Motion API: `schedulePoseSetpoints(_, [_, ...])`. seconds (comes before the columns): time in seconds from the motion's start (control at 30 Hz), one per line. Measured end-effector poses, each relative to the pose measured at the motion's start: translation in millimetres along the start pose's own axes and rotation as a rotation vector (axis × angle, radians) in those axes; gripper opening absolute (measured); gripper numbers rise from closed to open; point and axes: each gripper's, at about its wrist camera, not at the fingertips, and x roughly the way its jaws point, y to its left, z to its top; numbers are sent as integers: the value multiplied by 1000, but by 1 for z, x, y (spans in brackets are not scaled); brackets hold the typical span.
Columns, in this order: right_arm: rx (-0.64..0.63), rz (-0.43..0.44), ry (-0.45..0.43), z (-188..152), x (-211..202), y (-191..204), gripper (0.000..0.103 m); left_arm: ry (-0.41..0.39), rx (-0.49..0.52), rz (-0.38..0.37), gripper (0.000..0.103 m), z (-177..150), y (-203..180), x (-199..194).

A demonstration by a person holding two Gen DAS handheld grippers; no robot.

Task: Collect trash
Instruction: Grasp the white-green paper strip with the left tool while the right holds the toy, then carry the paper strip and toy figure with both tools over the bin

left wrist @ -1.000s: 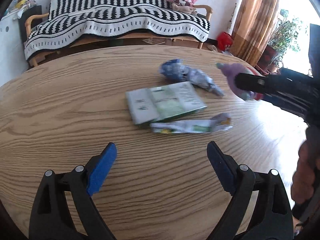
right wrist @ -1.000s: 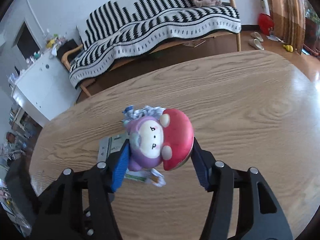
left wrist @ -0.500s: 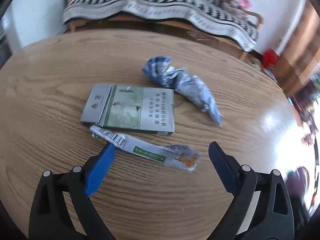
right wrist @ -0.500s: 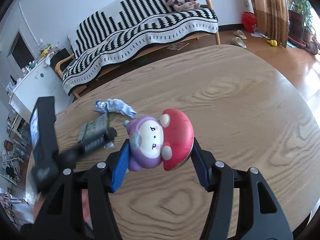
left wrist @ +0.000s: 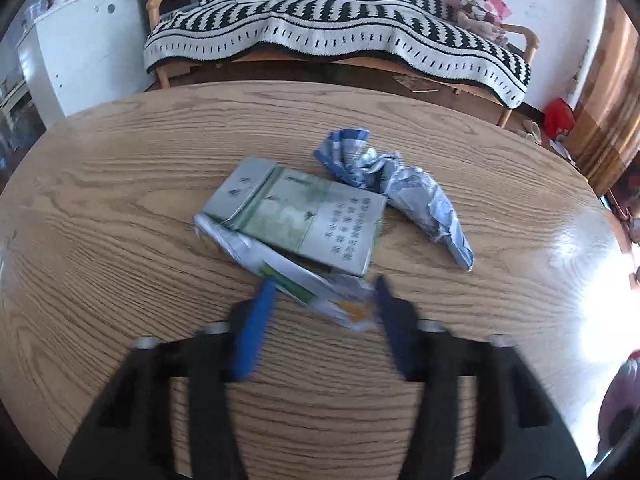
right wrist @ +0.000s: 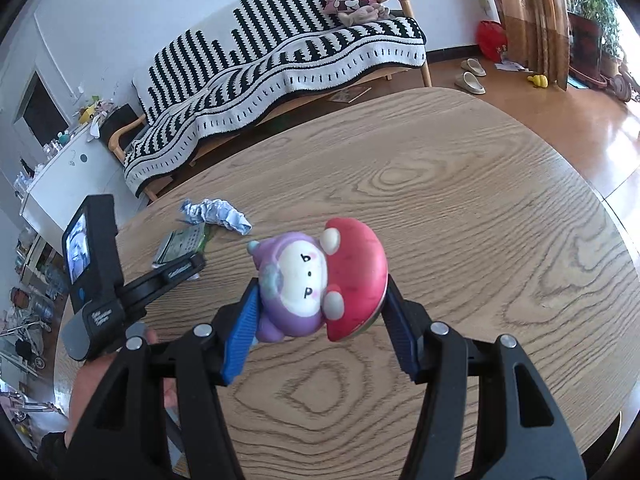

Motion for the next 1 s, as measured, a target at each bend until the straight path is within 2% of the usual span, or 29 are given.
schedulePoseSetpoints(0.07, [-2,7,-4,2,-1,3,58,6,12,-29,25,-1,13,-3])
schedulePoseSetpoints(0.13, [-6,14,-8,3,-2,7,58,19,39,-34,11,-4,24,-5])
schedulePoseSetpoints(0.23, [-14,27,-14,5,-4,15,58,30,67,-44,10,-8,49,-9])
schedulePoseSetpoints(0.37, [-24,41,-20,9,-4,24,58,40,86,-94,9,-11,89,-20])
schedulePoseSetpoints(0.53, [-46,48,-18,10,-6,33,58,-18,146,-128,9,-19,109,-49])
schedulePoseSetpoints(0.77, [-76,12,-29,3,-26,37,58,-49,249,-241,9,-40,87,-90])
schedulePoseSetpoints(1.0, [-46,-98,-66,-23,-79,-8,58,-75,369,-386,9,-75,25,-128])
